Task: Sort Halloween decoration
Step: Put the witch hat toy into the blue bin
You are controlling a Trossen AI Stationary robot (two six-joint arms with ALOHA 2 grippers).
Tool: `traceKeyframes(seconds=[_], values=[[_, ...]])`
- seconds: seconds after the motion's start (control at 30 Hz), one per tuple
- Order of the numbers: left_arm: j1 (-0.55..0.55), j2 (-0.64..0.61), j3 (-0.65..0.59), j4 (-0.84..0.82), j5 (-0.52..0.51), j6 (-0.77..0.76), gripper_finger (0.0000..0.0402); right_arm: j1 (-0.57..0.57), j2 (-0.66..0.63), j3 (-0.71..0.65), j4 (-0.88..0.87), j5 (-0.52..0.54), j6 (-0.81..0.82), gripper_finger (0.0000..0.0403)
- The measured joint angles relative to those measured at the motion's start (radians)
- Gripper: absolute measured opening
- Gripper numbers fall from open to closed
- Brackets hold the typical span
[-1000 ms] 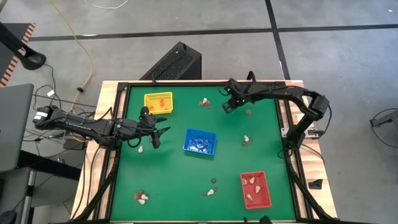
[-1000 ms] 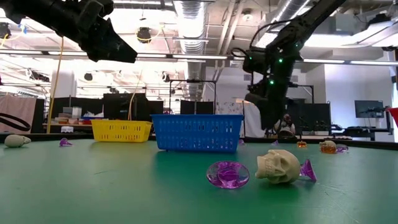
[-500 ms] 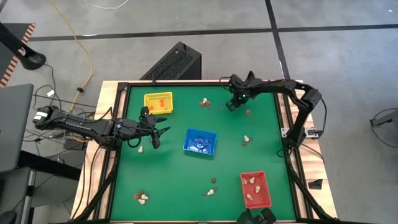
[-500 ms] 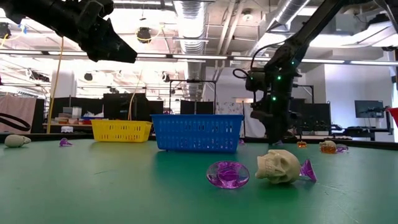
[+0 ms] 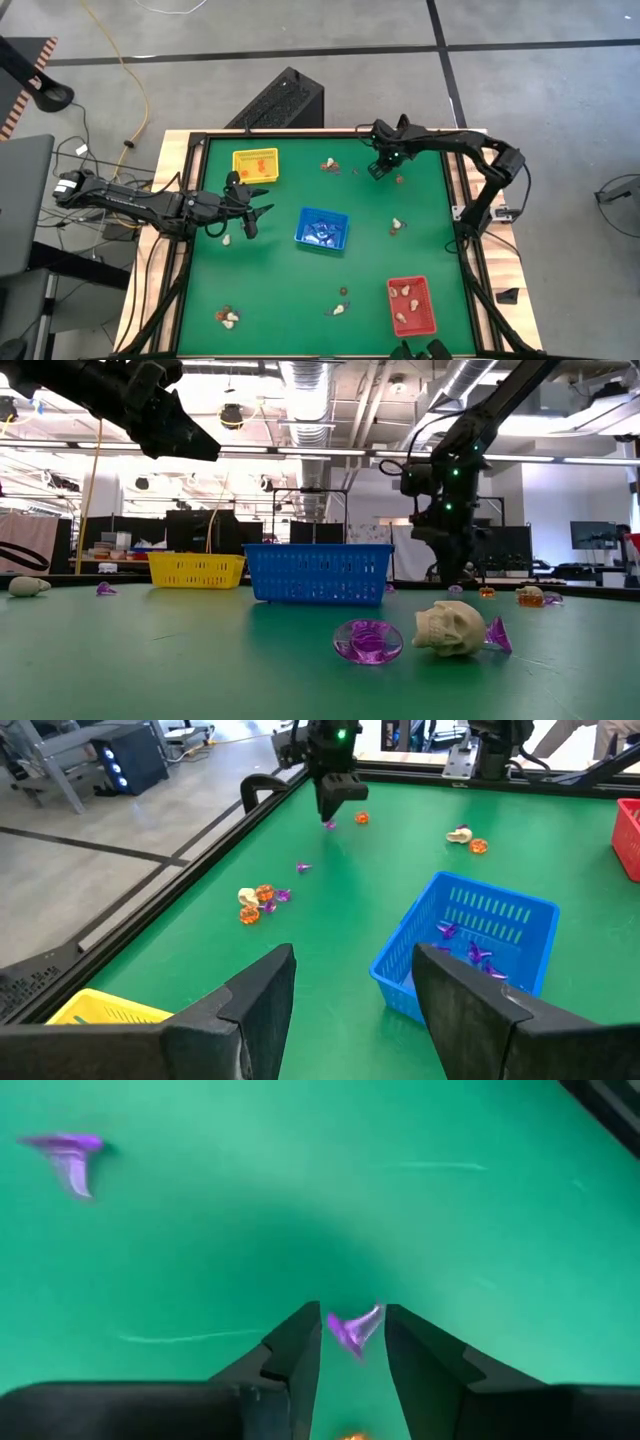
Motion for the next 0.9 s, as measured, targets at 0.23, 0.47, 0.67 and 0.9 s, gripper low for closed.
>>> traceKeyframes(seconds=[0.23, 0.47, 0.67, 0.9], values=[[0.0, 0.0, 0.0, 0.0, 0.0, -0.001, 0.0194, 0.0, -0.002, 0.0, -0.013, 0.0, 0.0, 0.0145], [0.0, 0.0, 0.0, 0.0, 0.001, -0.001, 0.0194, 0.0, 0.0, -0.01, -0.006, 0.0, 0.006, 0.0145], [0.0, 0.0, 0.0, 0.0, 0.001, -0.007, 0.0194, 0.002, 0.036, -0.01, 0.012, 0.0, 0.034, 0.0145], [0.0, 0.0, 0.0, -0.002, 0.018, -0.008, 0.0194, 0.008, 0.078, -0.012, 0.025, 0.004, 0.037, 0.0144]])
